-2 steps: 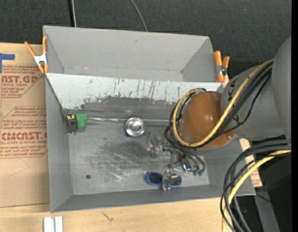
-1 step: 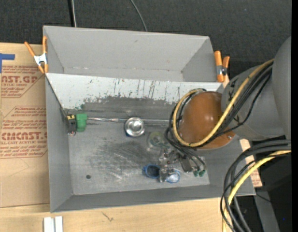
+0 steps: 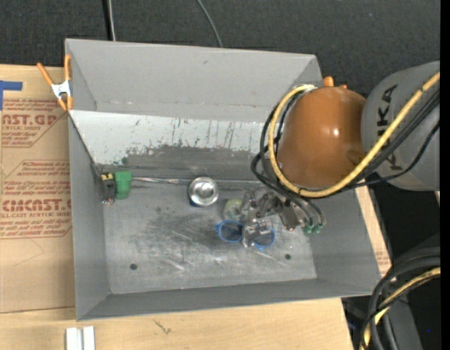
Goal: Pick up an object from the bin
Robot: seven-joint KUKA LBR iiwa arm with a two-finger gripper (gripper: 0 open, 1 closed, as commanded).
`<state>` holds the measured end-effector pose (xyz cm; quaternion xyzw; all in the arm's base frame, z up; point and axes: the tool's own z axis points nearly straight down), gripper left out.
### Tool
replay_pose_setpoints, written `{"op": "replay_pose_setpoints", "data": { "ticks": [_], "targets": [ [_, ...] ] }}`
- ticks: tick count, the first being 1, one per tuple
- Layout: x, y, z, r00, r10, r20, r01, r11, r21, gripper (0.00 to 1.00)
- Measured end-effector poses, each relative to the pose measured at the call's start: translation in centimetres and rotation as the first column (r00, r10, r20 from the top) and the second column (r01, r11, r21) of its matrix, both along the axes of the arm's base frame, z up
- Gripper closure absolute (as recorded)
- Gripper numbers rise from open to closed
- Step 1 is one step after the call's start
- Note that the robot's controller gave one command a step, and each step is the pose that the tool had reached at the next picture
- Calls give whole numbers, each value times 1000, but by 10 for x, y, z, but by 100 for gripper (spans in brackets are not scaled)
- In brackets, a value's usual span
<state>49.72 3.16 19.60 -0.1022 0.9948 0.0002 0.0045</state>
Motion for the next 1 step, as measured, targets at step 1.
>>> {"op": "replay_pose_setpoints", "data": {
  "ticks": [1],
  "targets": [
    [20,11,41,1000,17,-1,-17,1000,0,100]
  ]
}}
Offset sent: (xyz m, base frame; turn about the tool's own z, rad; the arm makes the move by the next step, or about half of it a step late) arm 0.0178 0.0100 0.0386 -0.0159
